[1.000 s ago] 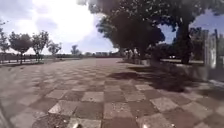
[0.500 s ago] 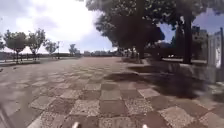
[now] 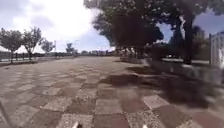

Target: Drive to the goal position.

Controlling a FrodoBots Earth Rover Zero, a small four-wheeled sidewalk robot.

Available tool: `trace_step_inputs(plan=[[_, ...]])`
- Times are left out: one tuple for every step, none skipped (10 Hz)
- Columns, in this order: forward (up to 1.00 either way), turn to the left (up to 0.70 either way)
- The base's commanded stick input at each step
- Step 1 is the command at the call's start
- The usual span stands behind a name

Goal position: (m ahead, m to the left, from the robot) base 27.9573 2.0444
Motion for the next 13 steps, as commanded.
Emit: trace_step_inputs(plan=[[0.7,0.28],[0.7,0.35],[0.7,0.35],[0.7,0.35],[0.7,0.0],[0.7,0.0],[0.7,0.0],[0.7,0.0],[0.7,0.0],[0.7,0.35],[0.7,0.21],[0.7,0.0],[0.7,0.0]])
